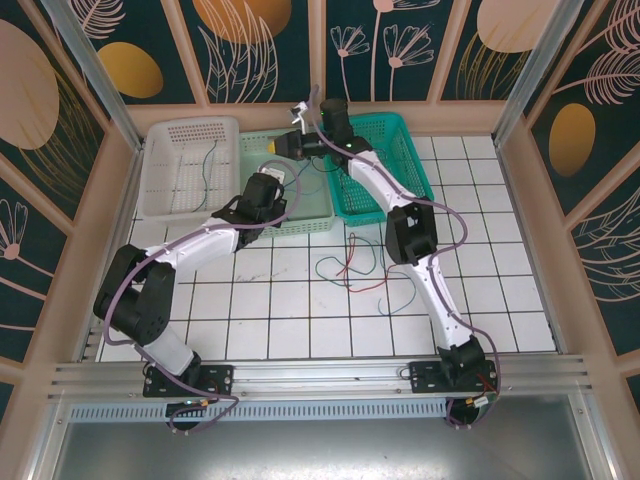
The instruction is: Untangle the cables
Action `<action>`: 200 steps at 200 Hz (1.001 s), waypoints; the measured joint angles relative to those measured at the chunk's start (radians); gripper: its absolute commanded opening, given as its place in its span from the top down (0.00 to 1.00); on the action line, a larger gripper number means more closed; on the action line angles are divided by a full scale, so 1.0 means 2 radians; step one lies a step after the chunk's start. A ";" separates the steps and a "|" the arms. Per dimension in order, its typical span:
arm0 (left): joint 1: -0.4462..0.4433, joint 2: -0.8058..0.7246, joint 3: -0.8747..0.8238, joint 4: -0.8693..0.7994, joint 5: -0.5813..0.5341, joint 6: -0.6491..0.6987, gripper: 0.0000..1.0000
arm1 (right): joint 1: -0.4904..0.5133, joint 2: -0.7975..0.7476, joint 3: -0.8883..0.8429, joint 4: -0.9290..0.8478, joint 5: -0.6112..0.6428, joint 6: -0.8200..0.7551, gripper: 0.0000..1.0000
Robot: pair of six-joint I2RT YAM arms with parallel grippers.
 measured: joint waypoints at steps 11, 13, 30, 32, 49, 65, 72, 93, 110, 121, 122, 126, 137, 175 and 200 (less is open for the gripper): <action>0.000 0.000 0.000 0.000 0.002 -0.003 1.00 | 0.001 0.000 0.000 0.000 0.000 -0.002 0.85; 0.000 0.000 0.000 0.000 0.002 -0.004 1.00 | 0.001 0.000 -0.001 0.000 0.000 -0.002 0.86; 0.000 -0.001 -0.005 0.000 0.003 -0.006 1.00 | -0.001 0.000 -0.005 0.000 0.000 -0.004 0.86; 0.000 -0.001 -0.005 0.000 0.003 -0.006 1.00 | -0.001 0.000 -0.005 0.000 0.000 -0.004 0.85; 0.000 -0.003 -0.012 0.000 0.003 -0.008 1.00 | -0.002 0.000 -0.006 -0.008 0.005 -0.015 0.74; 0.000 -0.003 -0.015 -0.002 0.003 -0.008 1.00 | -0.002 0.000 -0.007 -0.009 0.014 -0.013 0.65; 0.000 -0.003 -0.015 -0.002 0.003 -0.008 1.00 | -0.002 0.000 -0.008 -0.009 0.015 -0.010 0.64; 0.000 -0.003 -0.016 -0.002 0.003 -0.011 1.00 | -0.007 0.000 -0.017 -0.019 0.020 0.001 0.40; 0.000 -0.003 -0.016 -0.006 0.003 -0.012 1.00 | -0.014 0.004 -0.019 -0.039 0.031 -0.002 0.28; 0.000 -0.003 -0.016 -0.012 0.003 -0.014 0.97 | -0.019 0.007 -0.019 -0.055 0.039 0.001 0.15; 0.000 -0.003 -0.016 -0.012 0.003 -0.014 0.97 | -0.020 0.007 -0.019 -0.057 0.039 -0.002 0.14; 0.000 -0.003 -0.016 -0.015 0.002 -0.015 0.95 | -0.021 0.008 -0.019 -0.062 0.042 0.003 0.07; 0.000 -0.003 -0.016 -0.021 -0.001 -0.018 0.91 | -0.026 0.011 -0.019 -0.076 0.050 -0.001 0.01; 0.000 -0.003 -0.014 -0.037 -0.020 -0.029 0.43 | -0.031 0.011 -0.018 -0.107 0.070 -0.001 0.01; 0.000 -0.002 -0.001 -0.060 -0.041 -0.035 0.09 | -0.030 0.010 -0.018 -0.124 0.079 -0.002 0.01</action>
